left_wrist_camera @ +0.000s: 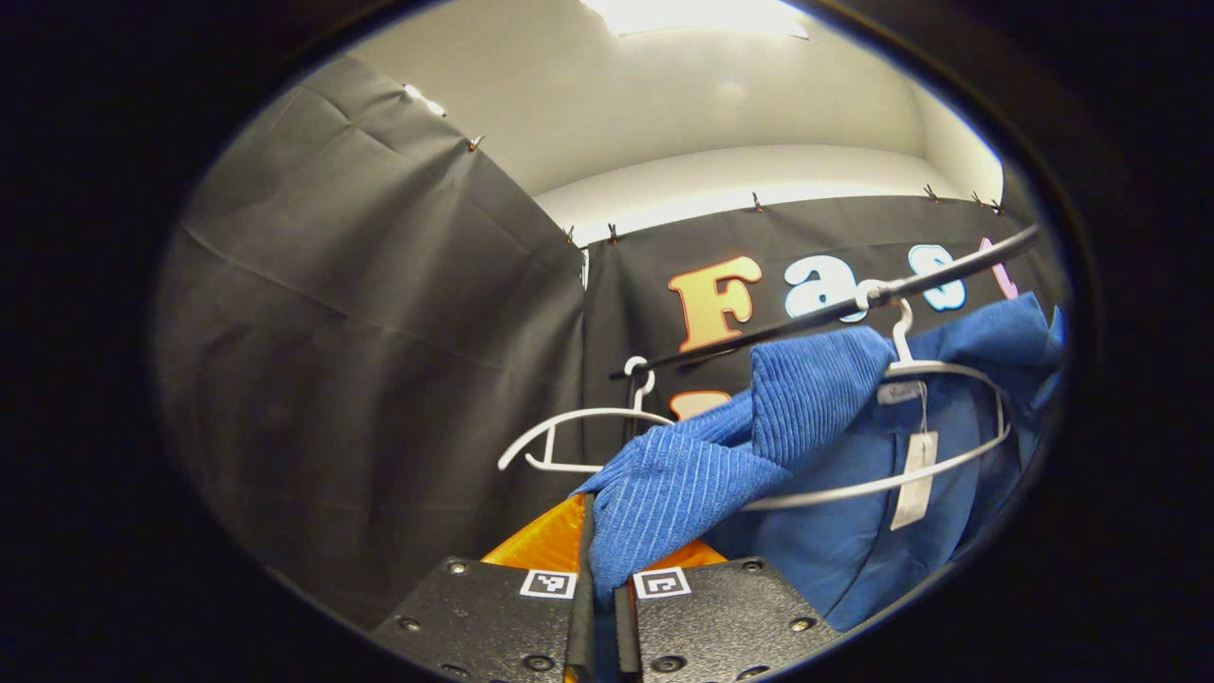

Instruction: Grasp the clothes on the hanger with both hands and then place them into the laundry hamper below.

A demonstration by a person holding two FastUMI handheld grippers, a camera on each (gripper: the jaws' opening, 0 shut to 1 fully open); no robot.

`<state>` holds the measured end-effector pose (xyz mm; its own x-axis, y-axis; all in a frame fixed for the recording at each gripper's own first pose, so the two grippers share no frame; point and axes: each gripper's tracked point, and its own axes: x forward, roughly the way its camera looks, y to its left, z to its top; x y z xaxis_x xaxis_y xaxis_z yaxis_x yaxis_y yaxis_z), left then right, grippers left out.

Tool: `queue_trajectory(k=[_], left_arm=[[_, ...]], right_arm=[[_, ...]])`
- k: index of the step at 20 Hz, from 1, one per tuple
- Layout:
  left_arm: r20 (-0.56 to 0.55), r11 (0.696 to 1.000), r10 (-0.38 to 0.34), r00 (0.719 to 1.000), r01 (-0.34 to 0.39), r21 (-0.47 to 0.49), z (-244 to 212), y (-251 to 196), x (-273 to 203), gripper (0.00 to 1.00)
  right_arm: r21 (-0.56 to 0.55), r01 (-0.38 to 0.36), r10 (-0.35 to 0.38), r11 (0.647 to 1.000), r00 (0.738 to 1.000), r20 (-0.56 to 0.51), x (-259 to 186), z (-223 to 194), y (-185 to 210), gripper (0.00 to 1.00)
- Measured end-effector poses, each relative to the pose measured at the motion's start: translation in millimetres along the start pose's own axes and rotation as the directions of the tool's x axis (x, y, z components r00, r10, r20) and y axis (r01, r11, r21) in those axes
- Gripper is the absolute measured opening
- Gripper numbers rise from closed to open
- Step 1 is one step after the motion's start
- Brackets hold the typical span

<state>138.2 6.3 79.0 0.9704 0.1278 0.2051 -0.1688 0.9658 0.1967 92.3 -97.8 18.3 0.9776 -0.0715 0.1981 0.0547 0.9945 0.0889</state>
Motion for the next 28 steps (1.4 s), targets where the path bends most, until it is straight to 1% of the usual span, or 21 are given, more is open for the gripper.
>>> queue_trajectory(k=[1,2,3,5,7,8,9,11,13,14,16,17,18,20,24,28], left_arm=[[0.017,1.0,-0.001,1.0,0.001,0.005,11.0,4.3,8.4,0.08],[0.035,1.0,-0.012,0.999,0.012,0.015,20.0,8.1,17.6,0.1],[0.046,0.999,-0.028,0.999,0.027,0.028,26.5,9.2,26.6,0.09],[0.054,0.996,-0.071,0.996,0.068,0.057,34.9,9.6,44.9,0.09],[0.09,0.993,-0.111,0.99,0.107,0.051,48.6,11.8,64.6,0.08],[0.1,0.989,-0.148,0.984,0.145,0.034,51.2,8.8,74.7,0.07],[0.09,0.981,-0.193,0.977,0.193,0.016,47.9,6.0,86.9,0.1],[0.05,0.957,-0.287,0.957,0.288,-0.027,27.2,5.3,100.2,0.08],[0.017,0.931,-0.349,0.937,0.349,-0.102,5.8,3.5,111.9,0.07],[0.0,0.92,-0.366,0.931,0.362,-0.152,-8.0,2.2,116.0,0.07],[-0.038,0.912,-0.358,0.933,0.341,-0.225,-38.2,3.4,125.1,0.08],[-0.049,0.911,-0.355,0.934,0.333,-0.245,-50.8,1.9,126.4,0.08],[-0.063,0.91,-0.355,0.933,0.33,-0.251,-63.5,-2.3,125.9,0.1],[-0.084,0.91,-0.358,0.93,0.327,-0.255,-86.8,-8.3,120.7,0.08],[-0.154,0.919,-0.355,0.922,0.314,-0.239,-127.3,-21.2,100.7,0.08],[-0.167,0.928,-0.357,0.919,0.329,-0.173,-138.6,-31.4,70.9,0.09]], right_arm=[[-0.003,0.012,-0.012,1.0,1.0,0.005,-0.5,0.9,-1.6,0.17],[0.001,0.02,-0.02,1.0,1.0,0.006,-0.8,1.0,-2.4,0.17],[0.008,0.029,-0.029,1.0,1.0,0.009,-0.4,2.6,-3.8,0.17],[0.02,0.048,-0.048,0.999,0.999,0.014,-3.3,6.2,-10.1,0.17],[0.029,0.06,-0.061,0.998,0.998,0.02,-2.2,8.1,-15.8,0.17],[0.034,0.067,-0.068,0.997,0.997,0.023,-0.4,9.6,-19.5,0.17],[0.04,0.072,-0.073,0.997,0.997,0.025,-0.2,9.2,-21.6,0.17],[0.044,0.074,-0.076,0.996,0.997,0.025,1.1,8.6,-22.3,0.17],[0.041,0.082,-0.083,0.996,0.996,0.024,2.0,8.1,-23.7,0.17],[0.036,0.087,-0.088,0.996,0.996,0.023,1.8,7.0,-24.3,0.17],[0.032,0.09,-0.091,0.995,0.996,0.02,5.1,7.8,-23.6,0.17],[0.032,0.089,-0.089,0.996,0.996,0.019,5.9,8.7,-20.9,0.17],[0.028,0.091,-0.092,0.995,0.996,0.023,7.1,10.3,-20.5,0.17],[0.008,0.106,-0.106,0.994,0.994,0.037,8.2,13.9,-22.2,0.17],[-0.011,0.151,-0.15,0.988,0.988,0.036,14.2,13.5,-32.5,0.17],[-0.034,0.229,-0.228,0.973,0.973,0.036,22.0,11.0,-59.3,0.17]])
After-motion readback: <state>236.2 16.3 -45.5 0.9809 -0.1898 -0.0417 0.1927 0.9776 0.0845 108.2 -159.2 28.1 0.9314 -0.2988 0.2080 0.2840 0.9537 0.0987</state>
